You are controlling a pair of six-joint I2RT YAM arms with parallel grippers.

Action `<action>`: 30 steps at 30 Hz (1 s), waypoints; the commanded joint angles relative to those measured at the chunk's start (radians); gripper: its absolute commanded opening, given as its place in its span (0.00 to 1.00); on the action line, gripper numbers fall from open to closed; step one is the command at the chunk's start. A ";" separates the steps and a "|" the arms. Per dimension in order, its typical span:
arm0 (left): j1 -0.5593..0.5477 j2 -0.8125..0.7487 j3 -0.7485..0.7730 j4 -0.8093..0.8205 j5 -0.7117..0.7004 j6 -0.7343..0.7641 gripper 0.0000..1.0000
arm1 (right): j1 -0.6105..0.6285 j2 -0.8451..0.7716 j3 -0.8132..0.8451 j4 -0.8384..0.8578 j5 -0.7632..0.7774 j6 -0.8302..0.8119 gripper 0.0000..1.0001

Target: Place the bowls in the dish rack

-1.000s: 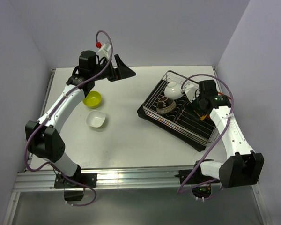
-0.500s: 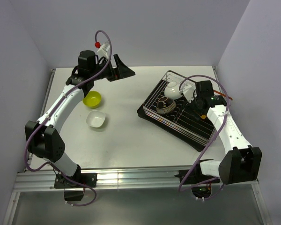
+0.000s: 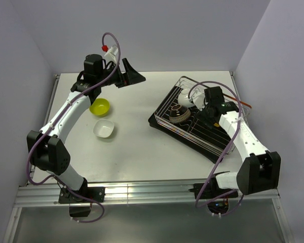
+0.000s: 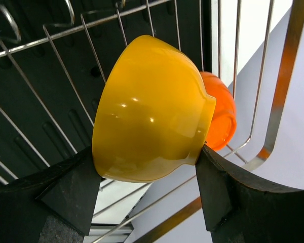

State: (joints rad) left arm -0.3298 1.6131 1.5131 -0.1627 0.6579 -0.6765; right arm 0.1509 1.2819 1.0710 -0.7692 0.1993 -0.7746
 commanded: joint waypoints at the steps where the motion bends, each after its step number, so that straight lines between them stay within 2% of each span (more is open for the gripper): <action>1: 0.008 -0.022 0.006 0.034 0.019 -0.005 0.99 | 0.019 0.031 0.003 0.073 0.074 0.018 0.00; 11: 0.009 -0.021 0.007 0.041 0.023 -0.009 1.00 | 0.075 0.056 -0.060 0.110 0.161 0.020 0.00; 14: 0.009 -0.024 0.004 0.040 0.023 -0.006 0.99 | 0.087 0.071 -0.066 0.108 0.169 0.032 0.12; 17: 0.011 -0.025 0.004 0.034 0.022 -0.001 0.99 | 0.093 0.085 -0.065 0.102 0.167 0.047 0.19; 20: 0.012 -0.030 0.001 0.035 0.022 -0.003 1.00 | 0.099 0.099 -0.057 0.087 0.152 0.063 0.44; 22: 0.014 -0.032 -0.001 0.037 0.022 -0.001 1.00 | 0.104 0.106 -0.048 0.074 0.143 0.070 0.51; 23: 0.014 -0.030 -0.001 0.034 0.022 -0.003 0.99 | 0.104 0.105 -0.048 0.073 0.141 0.077 0.59; 25: 0.014 -0.027 0.001 0.035 0.025 -0.003 0.99 | 0.108 0.102 -0.049 0.074 0.140 0.080 0.63; 27: 0.015 -0.025 0.001 0.035 0.023 -0.003 0.99 | 0.113 0.099 -0.045 0.068 0.132 0.084 0.79; 28: 0.015 -0.025 0.001 0.037 0.023 -0.006 0.99 | 0.113 0.096 -0.042 0.062 0.129 0.090 0.80; 29: 0.015 -0.025 0.001 0.038 0.026 -0.006 1.00 | 0.113 0.093 -0.039 0.056 0.114 0.092 0.96; 30: 0.015 -0.022 0.002 0.040 0.026 -0.009 0.99 | 0.113 0.089 -0.037 0.053 0.109 0.097 0.97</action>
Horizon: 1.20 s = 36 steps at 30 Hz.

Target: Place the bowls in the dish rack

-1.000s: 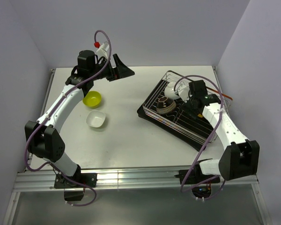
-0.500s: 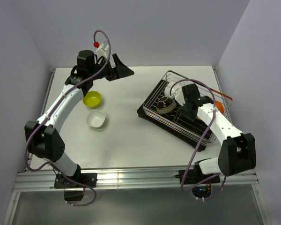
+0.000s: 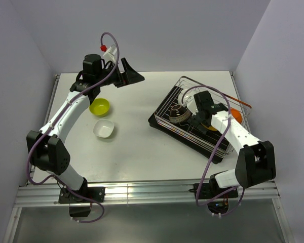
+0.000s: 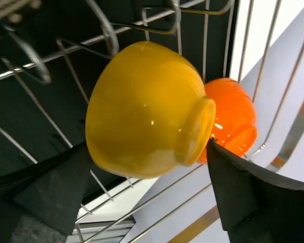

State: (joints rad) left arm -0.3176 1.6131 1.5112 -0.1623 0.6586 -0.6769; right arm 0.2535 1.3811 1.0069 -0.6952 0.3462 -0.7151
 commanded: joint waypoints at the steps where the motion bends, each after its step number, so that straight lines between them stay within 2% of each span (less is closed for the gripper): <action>1: 0.003 -0.022 0.004 0.041 0.024 -0.007 1.00 | 0.010 -0.013 0.033 -0.024 -0.044 0.042 1.00; 17: 0.006 -0.032 0.004 0.037 0.022 0.002 0.99 | 0.010 0.013 0.041 0.006 -0.069 0.057 1.00; 26: 0.015 -0.036 0.001 0.040 0.016 0.007 0.99 | 0.000 0.041 0.050 0.059 -0.024 0.054 1.00; 33: 0.052 -0.044 -0.006 0.015 0.004 0.034 1.00 | 0.000 0.004 0.125 -0.024 -0.108 0.091 1.00; 36: 0.083 -0.027 0.013 -0.052 -0.010 0.079 1.00 | 0.000 -0.033 0.160 -0.076 -0.137 0.100 1.00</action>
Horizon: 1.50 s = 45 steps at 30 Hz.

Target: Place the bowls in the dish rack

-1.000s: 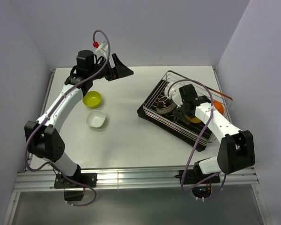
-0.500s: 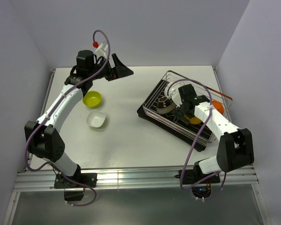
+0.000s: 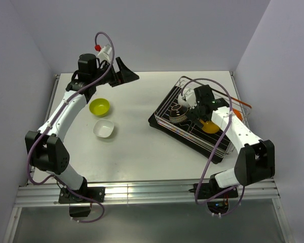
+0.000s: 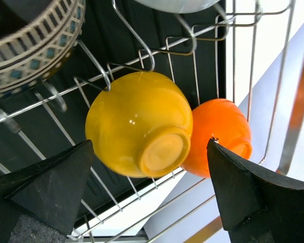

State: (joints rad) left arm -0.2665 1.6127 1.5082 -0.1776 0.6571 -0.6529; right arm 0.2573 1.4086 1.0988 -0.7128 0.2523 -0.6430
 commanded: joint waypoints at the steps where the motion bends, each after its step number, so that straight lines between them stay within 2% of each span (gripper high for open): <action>1: 0.061 -0.014 0.026 -0.101 -0.034 0.100 0.99 | -0.004 -0.072 0.078 -0.069 -0.059 0.029 1.00; 4: 0.127 -0.001 0.047 -0.190 -0.143 0.220 1.00 | -0.004 -0.134 0.101 -0.103 -0.074 0.029 1.00; 8: 0.217 0.006 -0.011 -0.256 -0.246 0.340 1.00 | -0.019 -0.212 0.116 -0.094 -0.103 0.049 1.00; 12: 0.324 0.084 -0.028 -0.284 -0.260 0.410 1.00 | -0.065 -0.227 0.177 -0.117 -0.192 0.115 1.00; 15: 0.371 0.140 -0.023 -0.286 -0.270 0.444 0.99 | -0.088 -0.235 0.242 -0.134 -0.271 0.169 1.00; 21: 0.375 0.220 -0.026 -0.240 -0.421 0.476 0.93 | -0.105 -0.231 0.371 -0.192 -0.384 0.267 1.00; 31: 0.375 0.288 -0.085 -0.209 -0.505 0.507 0.70 | -0.180 -0.174 0.472 -0.249 -0.587 0.382 1.00; 39: 0.375 0.354 -0.089 -0.215 -0.487 0.518 0.61 | -0.224 -0.137 0.500 -0.264 -0.683 0.430 1.00; 42: 0.375 0.372 -0.088 -0.218 -0.473 0.516 0.54 | -0.228 -0.135 0.492 -0.263 -0.697 0.437 1.00; 43: 0.375 0.380 -0.086 -0.220 -0.467 0.515 0.48 | -0.230 -0.137 0.490 -0.263 -0.705 0.439 1.00; 45: 0.377 0.385 -0.083 -0.221 -0.436 0.512 0.41 | -0.231 -0.134 0.481 -0.260 -0.711 0.450 1.00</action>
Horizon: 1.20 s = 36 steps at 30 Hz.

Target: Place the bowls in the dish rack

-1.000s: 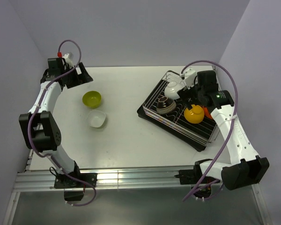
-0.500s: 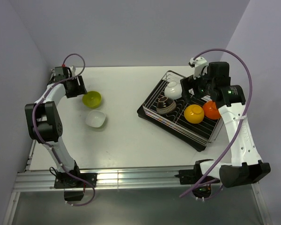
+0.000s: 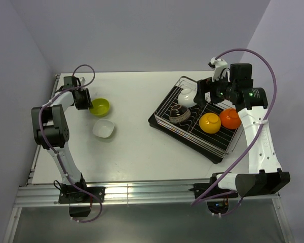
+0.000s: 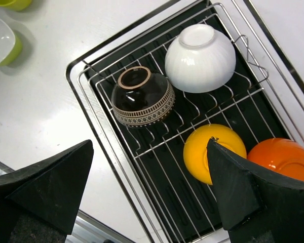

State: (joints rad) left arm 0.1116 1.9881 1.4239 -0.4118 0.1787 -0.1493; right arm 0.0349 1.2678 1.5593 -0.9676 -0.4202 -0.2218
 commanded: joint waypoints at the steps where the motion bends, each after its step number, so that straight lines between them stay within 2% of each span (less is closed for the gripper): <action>1: -0.001 0.006 0.001 0.016 0.053 -0.001 0.35 | -0.010 0.007 0.016 0.001 -0.042 0.033 1.00; 4: -0.003 -0.002 0.010 0.024 0.100 -0.013 0.21 | -0.013 0.013 -0.002 0.026 -0.069 0.071 1.00; 11: -0.003 -0.041 0.118 0.010 0.231 -0.094 0.07 | -0.015 0.038 -0.024 0.093 -0.186 0.188 1.00; 13: -0.003 -0.066 0.135 0.014 0.269 -0.127 0.00 | -0.020 0.031 -0.030 0.124 -0.215 0.209 1.00; 17: -0.003 -0.126 0.138 0.062 0.352 -0.203 0.00 | -0.026 0.018 -0.045 0.182 -0.271 0.294 1.00; 21: -0.033 -0.256 0.054 0.223 0.412 -0.292 0.00 | -0.027 0.007 -0.094 0.272 -0.420 0.421 1.00; 22: -0.059 -0.303 0.031 0.246 0.424 -0.324 0.00 | -0.027 -0.007 -0.111 0.338 -0.484 0.450 1.00; 24: -0.102 -0.337 0.029 0.277 0.426 -0.352 0.00 | -0.029 -0.016 -0.140 0.384 -0.518 0.498 1.00; 29: -0.245 -0.373 0.118 0.232 0.443 -0.397 0.00 | -0.027 0.001 -0.117 0.400 -0.620 0.548 1.00; 36: -0.449 -0.373 0.162 0.272 0.427 -0.457 0.00 | -0.010 0.005 -0.094 0.484 -0.660 0.642 1.00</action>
State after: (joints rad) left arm -0.2832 1.6302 1.5196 -0.1871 0.5835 -0.5514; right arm 0.0154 1.2903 1.4254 -0.5678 -1.0264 0.3614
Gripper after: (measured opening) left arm 0.097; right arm 0.997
